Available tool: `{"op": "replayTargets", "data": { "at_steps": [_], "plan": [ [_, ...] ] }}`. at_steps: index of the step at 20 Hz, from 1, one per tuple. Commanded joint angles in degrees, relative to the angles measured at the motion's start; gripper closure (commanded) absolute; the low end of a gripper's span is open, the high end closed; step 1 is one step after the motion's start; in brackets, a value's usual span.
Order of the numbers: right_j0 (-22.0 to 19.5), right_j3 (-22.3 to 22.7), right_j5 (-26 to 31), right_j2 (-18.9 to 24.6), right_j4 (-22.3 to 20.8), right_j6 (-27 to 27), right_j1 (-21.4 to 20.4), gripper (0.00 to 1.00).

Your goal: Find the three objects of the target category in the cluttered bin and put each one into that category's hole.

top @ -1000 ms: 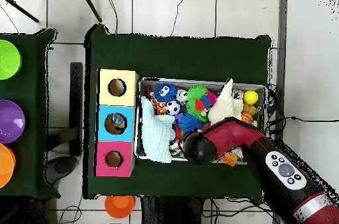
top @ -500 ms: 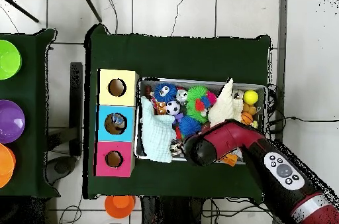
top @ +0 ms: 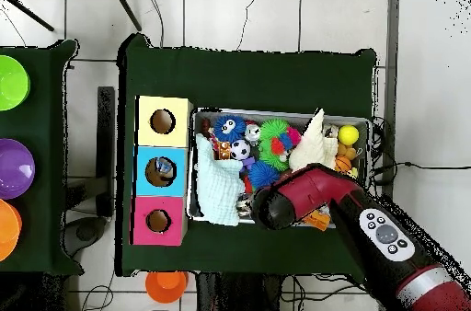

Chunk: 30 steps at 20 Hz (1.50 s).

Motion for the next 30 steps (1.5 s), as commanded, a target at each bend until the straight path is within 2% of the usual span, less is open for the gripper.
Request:
{"op": "replayTargets", "data": {
  "at_steps": [1,9,17,21,28,29,30],
  "plan": [
    [1.5,-2.7,8.4,-5.7,-3.4,-14.8,2.0,0.00],
    [4.5,-3.3,10.1,-9.1,-5.9,-16.4,0.7,0.00],
    [7.0,-4.0,11.1,-12.9,-7.9,-17.0,1.6,0.00],
    [8.1,-4.7,12.5,-14.5,-8.1,-17.8,2.6,0.00],
    [8.9,-5.2,13.3,-15.3,-5.9,-18.3,3.6,0.00],
    [8.9,-5.3,13.4,-15.6,-5.3,-18.6,3.7,1.00],
    [8.9,-5.3,13.8,-15.6,-5.1,-18.8,3.8,1.00]
  ]
}}
